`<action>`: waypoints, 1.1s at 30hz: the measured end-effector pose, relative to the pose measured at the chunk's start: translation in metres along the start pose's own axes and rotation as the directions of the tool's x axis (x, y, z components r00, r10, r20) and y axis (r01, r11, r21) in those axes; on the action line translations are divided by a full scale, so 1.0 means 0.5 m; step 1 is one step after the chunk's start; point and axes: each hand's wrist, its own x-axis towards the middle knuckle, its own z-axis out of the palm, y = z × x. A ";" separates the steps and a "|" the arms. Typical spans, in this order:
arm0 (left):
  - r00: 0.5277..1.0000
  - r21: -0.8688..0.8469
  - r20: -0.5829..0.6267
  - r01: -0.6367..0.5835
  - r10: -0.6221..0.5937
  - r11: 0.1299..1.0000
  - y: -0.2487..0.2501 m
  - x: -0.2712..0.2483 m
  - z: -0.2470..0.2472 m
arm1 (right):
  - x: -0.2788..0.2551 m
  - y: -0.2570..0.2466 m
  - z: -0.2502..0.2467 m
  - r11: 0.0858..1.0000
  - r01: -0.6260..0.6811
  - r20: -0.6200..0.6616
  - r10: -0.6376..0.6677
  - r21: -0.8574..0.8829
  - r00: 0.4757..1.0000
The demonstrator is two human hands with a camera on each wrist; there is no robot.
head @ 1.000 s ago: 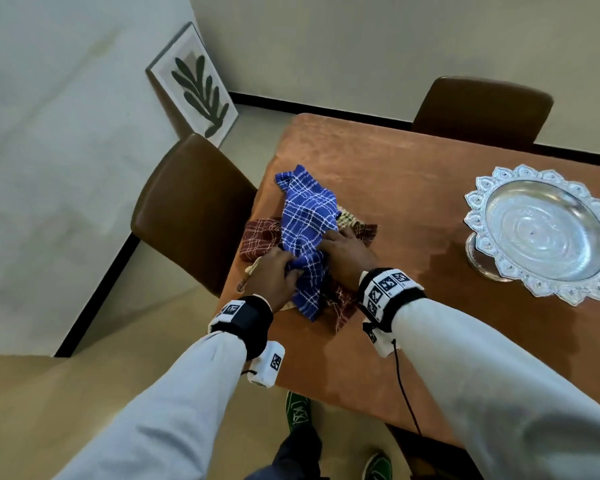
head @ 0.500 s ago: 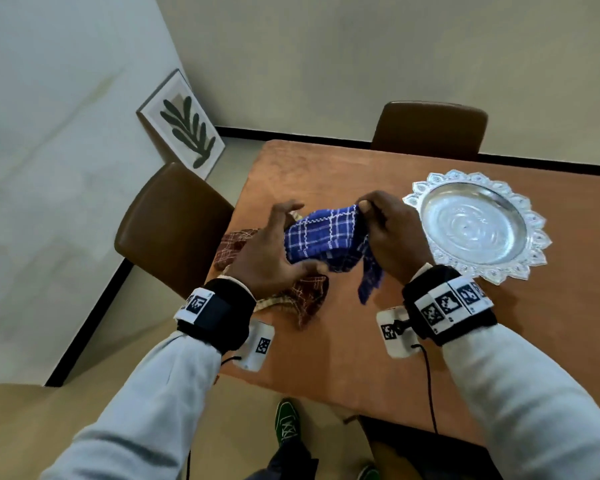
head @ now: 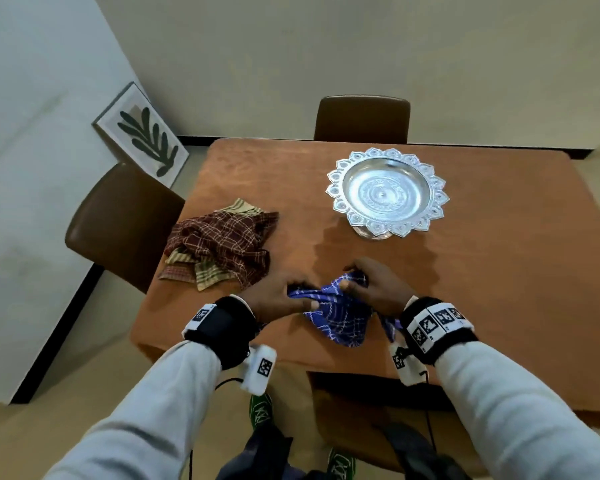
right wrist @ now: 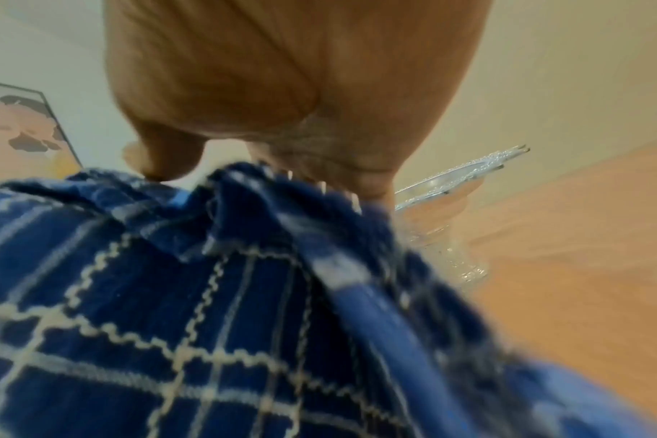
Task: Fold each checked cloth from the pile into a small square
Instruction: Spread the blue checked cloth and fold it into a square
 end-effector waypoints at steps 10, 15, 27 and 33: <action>0.995 -0.022 -0.044 0.091 -0.092 0.996 0.026 -0.012 0.023 | -0.076 0.026 0.059 0.999 0.022 -0.187 -0.028 -0.037 0.982; 0.990 0.204 -0.141 0.060 -0.031 0.977 0.023 -0.007 0.003 | -0.079 -0.015 0.033 0.998 0.057 -0.270 -0.055 0.003 0.961; 0.946 0.273 -0.311 -0.005 0.093 0.962 0.025 -0.006 -0.032 | -0.052 -0.056 -0.057 0.992 0.082 -0.264 -0.106 -0.098 0.959; 0.916 0.416 -0.312 -0.109 0.254 0.903 0.025 -0.003 -0.050 | -0.051 -0.069 -0.082 0.992 0.098 -0.263 -0.116 -0.081 0.958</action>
